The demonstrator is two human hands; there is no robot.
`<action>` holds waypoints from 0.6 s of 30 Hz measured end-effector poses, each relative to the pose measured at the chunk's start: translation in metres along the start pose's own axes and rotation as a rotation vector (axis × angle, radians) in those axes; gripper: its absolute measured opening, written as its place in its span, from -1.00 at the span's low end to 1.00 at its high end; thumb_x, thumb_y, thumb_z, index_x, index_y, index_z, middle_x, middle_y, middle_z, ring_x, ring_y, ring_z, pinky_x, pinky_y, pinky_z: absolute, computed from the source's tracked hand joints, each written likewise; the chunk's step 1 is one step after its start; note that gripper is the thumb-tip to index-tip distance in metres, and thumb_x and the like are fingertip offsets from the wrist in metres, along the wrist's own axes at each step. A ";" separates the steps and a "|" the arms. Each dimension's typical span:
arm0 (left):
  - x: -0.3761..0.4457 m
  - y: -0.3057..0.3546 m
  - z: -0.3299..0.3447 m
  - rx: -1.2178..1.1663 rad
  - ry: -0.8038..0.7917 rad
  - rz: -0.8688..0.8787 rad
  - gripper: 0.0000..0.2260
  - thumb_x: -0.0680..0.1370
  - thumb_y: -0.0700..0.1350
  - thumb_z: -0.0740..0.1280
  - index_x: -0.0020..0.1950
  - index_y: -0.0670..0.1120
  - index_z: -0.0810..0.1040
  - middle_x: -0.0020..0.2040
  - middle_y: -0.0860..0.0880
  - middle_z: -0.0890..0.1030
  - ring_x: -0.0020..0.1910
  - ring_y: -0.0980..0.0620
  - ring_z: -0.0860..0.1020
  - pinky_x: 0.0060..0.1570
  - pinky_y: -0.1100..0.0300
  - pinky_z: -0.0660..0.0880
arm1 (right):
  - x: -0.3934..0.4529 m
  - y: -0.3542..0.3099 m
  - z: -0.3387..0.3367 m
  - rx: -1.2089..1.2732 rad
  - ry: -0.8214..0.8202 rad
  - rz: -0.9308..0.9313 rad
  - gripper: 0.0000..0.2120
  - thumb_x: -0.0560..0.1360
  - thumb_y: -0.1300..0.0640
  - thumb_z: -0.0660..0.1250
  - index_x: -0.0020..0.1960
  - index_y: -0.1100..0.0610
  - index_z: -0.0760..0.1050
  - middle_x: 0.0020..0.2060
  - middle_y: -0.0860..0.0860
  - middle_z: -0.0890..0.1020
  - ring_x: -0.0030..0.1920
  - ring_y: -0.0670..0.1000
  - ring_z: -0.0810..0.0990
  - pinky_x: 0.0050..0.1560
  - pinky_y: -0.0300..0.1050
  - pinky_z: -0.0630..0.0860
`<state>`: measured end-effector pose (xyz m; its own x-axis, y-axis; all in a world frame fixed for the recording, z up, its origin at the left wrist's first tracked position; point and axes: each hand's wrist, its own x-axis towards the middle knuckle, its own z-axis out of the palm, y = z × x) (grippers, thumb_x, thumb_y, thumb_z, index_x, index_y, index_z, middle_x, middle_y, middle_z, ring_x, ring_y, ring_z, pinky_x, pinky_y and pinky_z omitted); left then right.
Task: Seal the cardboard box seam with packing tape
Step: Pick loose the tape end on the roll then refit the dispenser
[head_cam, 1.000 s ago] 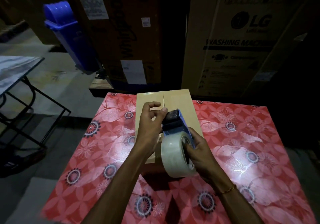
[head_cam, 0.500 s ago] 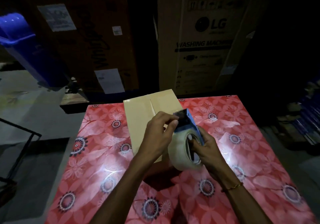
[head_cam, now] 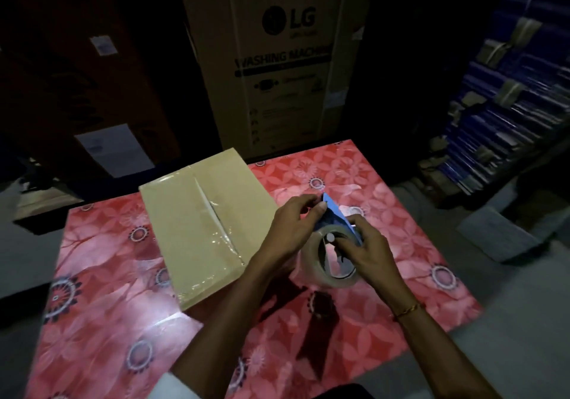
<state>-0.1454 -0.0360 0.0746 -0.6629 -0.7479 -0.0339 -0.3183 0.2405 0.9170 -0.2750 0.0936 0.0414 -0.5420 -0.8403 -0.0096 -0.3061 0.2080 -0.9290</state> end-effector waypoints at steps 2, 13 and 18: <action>0.012 -0.006 0.023 -0.058 -0.039 -0.064 -0.62 0.62 0.03 0.34 0.41 -0.05 0.50 0.34 -0.03 0.58 0.30 0.06 0.52 0.35 0.03 0.44 | 0.010 0.021 -0.011 -0.075 0.041 0.008 -0.84 0.51 0.01 0.51 0.05 -0.02 0.61 -0.15 0.01 0.69 -0.14 0.06 0.66 -0.14 0.06 0.54; 0.087 -0.049 0.129 -0.064 -0.049 -0.215 -0.66 0.56 -0.13 0.38 0.32 -0.18 0.57 0.12 -0.06 0.54 0.14 -0.03 0.51 0.07 0.15 0.42 | 0.076 0.114 -0.063 -0.276 -0.035 0.134 -0.81 0.47 -0.05 0.50 -0.04 0.02 0.58 -0.14 -0.01 0.65 -0.14 0.04 0.62 -0.15 0.07 0.52; 0.101 -0.070 0.146 -0.232 -0.054 -0.407 -0.67 0.59 -0.37 0.26 0.25 -0.03 0.55 0.22 -0.10 0.59 0.07 -0.01 0.58 -0.07 0.27 0.54 | 0.103 0.134 -0.074 -0.359 -0.100 0.165 -0.89 0.46 0.09 0.49 -0.06 0.07 0.60 -0.15 0.05 0.64 -0.14 0.13 0.59 -0.17 0.06 0.50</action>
<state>-0.2893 -0.0382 -0.0508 -0.5520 -0.7178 -0.4244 -0.4039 -0.2151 0.8892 -0.4295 0.0722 -0.0564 -0.5333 -0.8220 -0.1997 -0.4847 0.4905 -0.7242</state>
